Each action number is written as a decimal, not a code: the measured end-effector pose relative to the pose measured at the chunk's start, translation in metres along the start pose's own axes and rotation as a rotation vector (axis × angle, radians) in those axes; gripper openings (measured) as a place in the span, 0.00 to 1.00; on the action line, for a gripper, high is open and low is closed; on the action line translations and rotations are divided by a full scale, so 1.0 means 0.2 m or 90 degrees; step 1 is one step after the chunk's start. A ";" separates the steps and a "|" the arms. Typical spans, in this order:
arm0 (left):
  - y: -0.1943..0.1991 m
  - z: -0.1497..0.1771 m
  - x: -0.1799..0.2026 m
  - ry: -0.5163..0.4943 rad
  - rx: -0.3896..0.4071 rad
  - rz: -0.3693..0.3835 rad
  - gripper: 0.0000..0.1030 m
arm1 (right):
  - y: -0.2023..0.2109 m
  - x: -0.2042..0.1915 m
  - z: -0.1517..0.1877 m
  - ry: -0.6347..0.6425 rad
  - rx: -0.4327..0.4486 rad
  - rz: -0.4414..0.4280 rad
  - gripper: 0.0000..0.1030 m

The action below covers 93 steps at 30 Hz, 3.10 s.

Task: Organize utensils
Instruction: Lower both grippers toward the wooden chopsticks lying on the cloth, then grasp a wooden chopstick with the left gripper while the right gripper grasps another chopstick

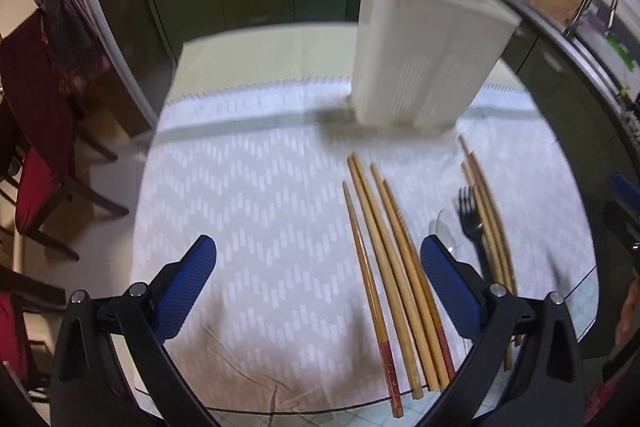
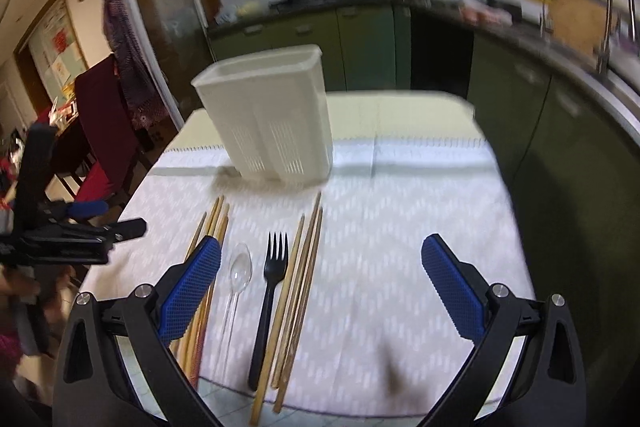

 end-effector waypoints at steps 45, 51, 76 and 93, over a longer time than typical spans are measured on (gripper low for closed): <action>-0.33 0.08 0.14 0.013 -0.202 0.021 0.09 | -0.47 0.04 0.06 0.067 -0.254 0.035 0.75; -0.34 0.09 0.09 0.002 -0.205 0.024 0.09 | -0.56 0.06 0.11 0.070 -0.317 0.052 0.53; -0.33 0.10 0.12 -0.027 -0.191 0.034 0.09 | -0.73 -0.04 0.12 0.118 -0.367 0.154 0.46; -0.34 0.05 0.19 -0.040 -0.203 0.048 0.07 | -0.81 -0.11 0.11 0.092 -0.407 0.116 0.06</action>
Point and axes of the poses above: each gripper's, at about its wrist camera, not at the fingertips, and y roughly against the way its jaws point, x to its right, z to its underside, the point moved 5 cm from there along -y, roughly the way its jaws point, and after that the axes turned 7 degrees about -y, right-handed, at the moved point
